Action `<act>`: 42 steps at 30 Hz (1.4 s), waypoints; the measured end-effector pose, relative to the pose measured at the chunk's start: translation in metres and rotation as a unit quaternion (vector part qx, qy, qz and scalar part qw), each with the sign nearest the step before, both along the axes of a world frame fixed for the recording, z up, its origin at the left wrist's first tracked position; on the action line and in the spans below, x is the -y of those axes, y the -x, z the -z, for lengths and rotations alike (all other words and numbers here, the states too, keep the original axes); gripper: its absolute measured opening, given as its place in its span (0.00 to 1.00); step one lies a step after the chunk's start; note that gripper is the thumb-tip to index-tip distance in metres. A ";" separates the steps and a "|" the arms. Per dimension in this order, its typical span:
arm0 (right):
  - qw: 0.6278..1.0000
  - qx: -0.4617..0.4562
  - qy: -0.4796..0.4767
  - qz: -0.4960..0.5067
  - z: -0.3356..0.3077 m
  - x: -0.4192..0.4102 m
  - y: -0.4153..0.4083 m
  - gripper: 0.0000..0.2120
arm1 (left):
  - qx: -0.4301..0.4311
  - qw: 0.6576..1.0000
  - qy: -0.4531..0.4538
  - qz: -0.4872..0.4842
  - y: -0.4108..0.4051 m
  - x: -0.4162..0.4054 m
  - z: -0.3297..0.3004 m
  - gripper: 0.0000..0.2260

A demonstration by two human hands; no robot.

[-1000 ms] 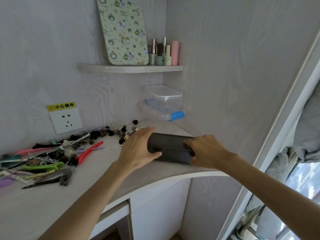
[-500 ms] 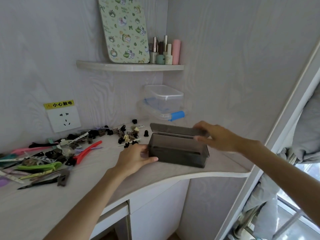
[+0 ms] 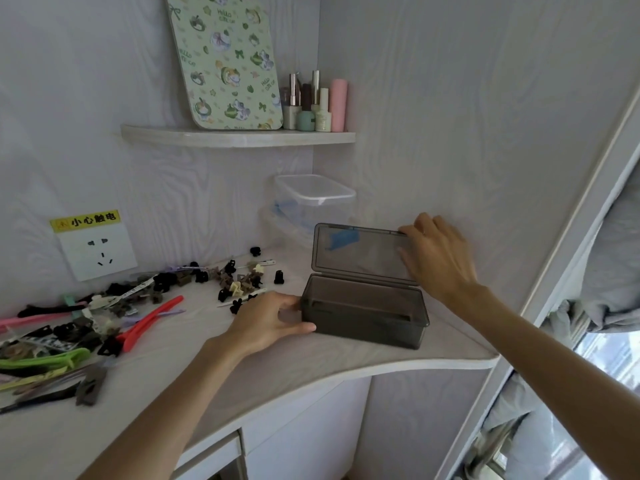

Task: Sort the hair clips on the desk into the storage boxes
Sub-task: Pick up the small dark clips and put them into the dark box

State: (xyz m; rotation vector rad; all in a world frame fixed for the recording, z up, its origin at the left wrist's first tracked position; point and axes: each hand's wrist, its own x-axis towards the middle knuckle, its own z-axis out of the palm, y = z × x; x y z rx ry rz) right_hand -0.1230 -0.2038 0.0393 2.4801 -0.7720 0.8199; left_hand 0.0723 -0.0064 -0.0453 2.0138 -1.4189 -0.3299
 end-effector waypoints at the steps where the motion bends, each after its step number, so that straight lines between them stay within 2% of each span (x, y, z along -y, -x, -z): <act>1: 1.000 0.007 0.008 0.009 -0.003 0.001 -0.001 0.07 | -0.006 1.000 -0.006 0.015 -0.001 0.002 -0.001 0.20; 6: 0.998 -0.010 0.056 0.038 -0.022 0.007 0.001 0.10 | -0.015 0.998 -0.032 0.059 -0.012 0.011 -0.005 0.20; 9: 0.998 -0.026 0.040 0.036 -0.021 0.007 -0.001 0.04 | -0.028 0.997 -0.036 0.069 -0.020 0.016 -0.005 0.21; 11: 0.999 -0.021 0.025 0.031 -0.015 0.007 -0.005 0.07 | -0.034 0.997 -0.033 0.065 -0.019 0.018 -0.004 0.21; 15: 1.000 0.011 -0.013 0.006 -0.009 0.006 -0.009 0.08 | -0.036 0.998 -0.011 0.052 -0.011 0.017 -0.005 0.34; 16: 0.999 0.023 -0.028 -0.002 -0.009 0.005 -0.009 0.10 | -0.023 0.998 -0.010 0.054 -0.008 0.015 -0.007 0.34; 20: 0.991 0.078 -0.104 -0.034 -0.009 0.000 -0.005 0.14 | 0.058 0.997 0.003 0.058 0.004 0.006 -0.009 0.12; 23: 0.988 0.078 -0.118 -0.054 -0.009 -0.009 -0.012 0.15 | 0.089 0.995 0.038 0.015 0.004 -0.008 -0.006 0.09; 26: 0.986 0.038 -0.155 -0.039 -0.009 -0.015 -0.025 0.20 | 0.085 0.995 0.048 -0.004 0.003 -0.017 -0.004 0.12; 31: 0.983 -0.026 -0.183 -0.017 -0.005 -0.022 -0.030 0.28 | 0.054 0.998 0.031 -0.003 0.007 -0.027 -0.006 0.32; 36: 0.988 -0.002 -0.145 -0.055 -0.001 -0.030 -0.021 0.31 | 0.024 0.999 0.048 -0.007 0.002 -0.039 -0.015 0.35; 39: 0.991 0.015 -0.103 -0.089 0.002 -0.041 -0.024 0.28 | -0.007 0.997 0.070 -0.028 -0.008 -0.043 -0.018 0.31; 42: 0.989 0.044 -0.053 -0.135 0.003 -0.064 -0.035 0.21 | 0.022 0.994 0.057 -0.088 -0.026 -0.048 -0.016 0.25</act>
